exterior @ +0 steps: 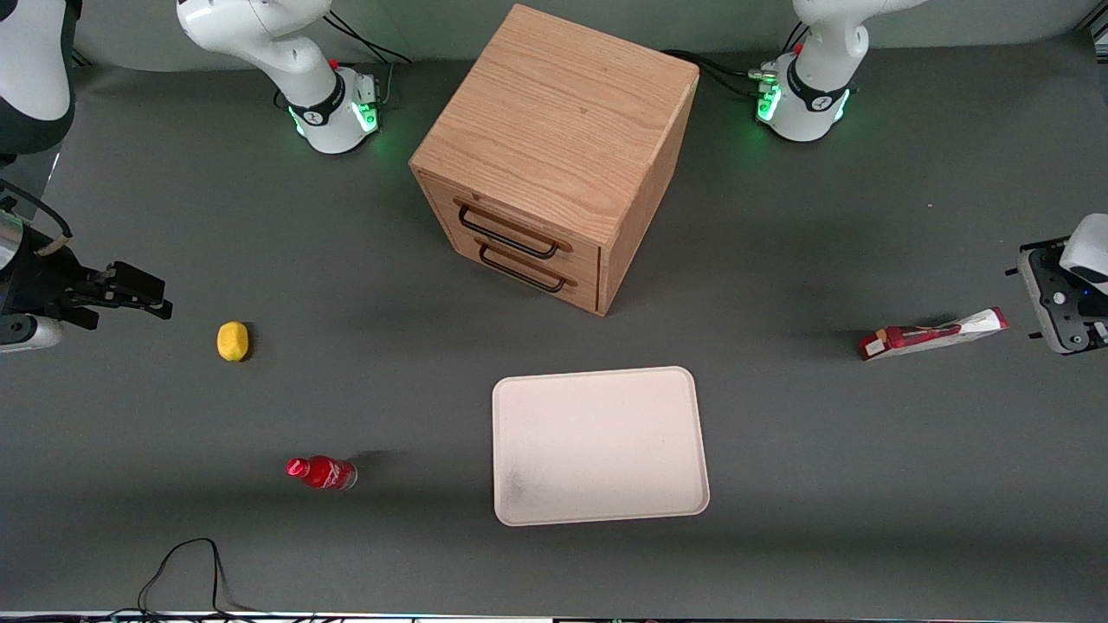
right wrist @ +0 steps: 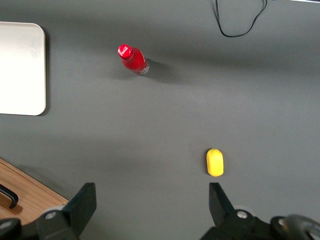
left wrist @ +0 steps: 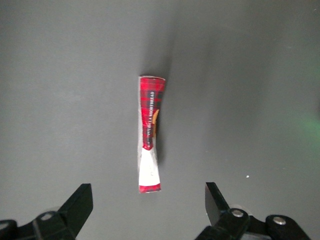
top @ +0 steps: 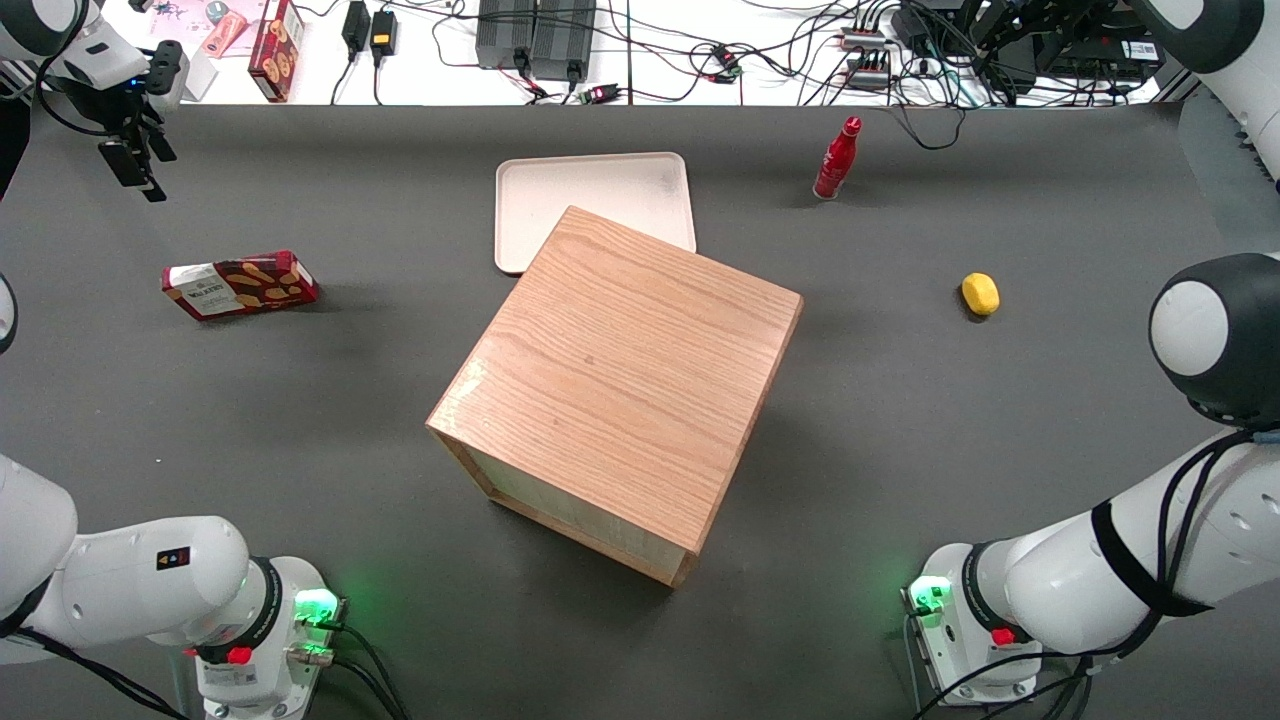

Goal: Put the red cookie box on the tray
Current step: 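Lower the open left gripper over the cookie box's end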

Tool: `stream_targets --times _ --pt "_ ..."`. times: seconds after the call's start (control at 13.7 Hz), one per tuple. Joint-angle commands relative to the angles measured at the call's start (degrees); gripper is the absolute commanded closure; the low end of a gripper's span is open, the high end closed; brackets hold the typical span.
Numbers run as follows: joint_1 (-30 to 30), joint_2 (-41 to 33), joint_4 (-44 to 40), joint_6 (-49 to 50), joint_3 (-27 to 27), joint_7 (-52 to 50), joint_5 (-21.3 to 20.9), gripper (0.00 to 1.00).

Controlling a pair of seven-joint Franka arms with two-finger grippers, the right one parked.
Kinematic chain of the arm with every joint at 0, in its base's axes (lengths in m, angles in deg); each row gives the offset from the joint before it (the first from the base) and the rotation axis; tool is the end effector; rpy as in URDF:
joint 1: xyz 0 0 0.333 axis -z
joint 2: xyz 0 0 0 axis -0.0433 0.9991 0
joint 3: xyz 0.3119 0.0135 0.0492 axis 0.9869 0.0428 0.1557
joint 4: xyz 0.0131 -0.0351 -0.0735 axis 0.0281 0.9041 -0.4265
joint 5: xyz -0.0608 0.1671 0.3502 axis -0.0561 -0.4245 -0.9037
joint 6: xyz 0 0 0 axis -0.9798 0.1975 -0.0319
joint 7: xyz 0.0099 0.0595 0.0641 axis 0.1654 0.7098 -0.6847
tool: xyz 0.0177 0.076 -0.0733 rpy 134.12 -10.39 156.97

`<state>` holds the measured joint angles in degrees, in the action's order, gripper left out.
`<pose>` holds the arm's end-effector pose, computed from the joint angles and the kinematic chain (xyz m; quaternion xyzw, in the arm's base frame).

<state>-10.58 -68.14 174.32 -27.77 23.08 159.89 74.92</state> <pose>0.5968 0.1221 0.4516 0.7759 -0.6236 -0.0879 0.0358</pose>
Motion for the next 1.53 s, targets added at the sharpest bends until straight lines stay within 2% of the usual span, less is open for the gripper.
stream_targets --times 0.0,0.44,0.58,1.02,1.46 --pt "-0.1 0.1 1.5 -2.7 -0.1 1.5 0.6 0.0" --pt "-2.4 1.1 8.4 -10.4 -0.1 2.4 0.2 0.0" --pt "-2.6 1.2 11.4 -14.9 -0.1 7.1 0.3 0.0" --pt "-4.2 2.1 17.7 -24.2 -0.1 11.6 0.5 0.0" --pt "-5.1 4.3 20.6 -27.7 -0.1 11.9 0.7 0.01"
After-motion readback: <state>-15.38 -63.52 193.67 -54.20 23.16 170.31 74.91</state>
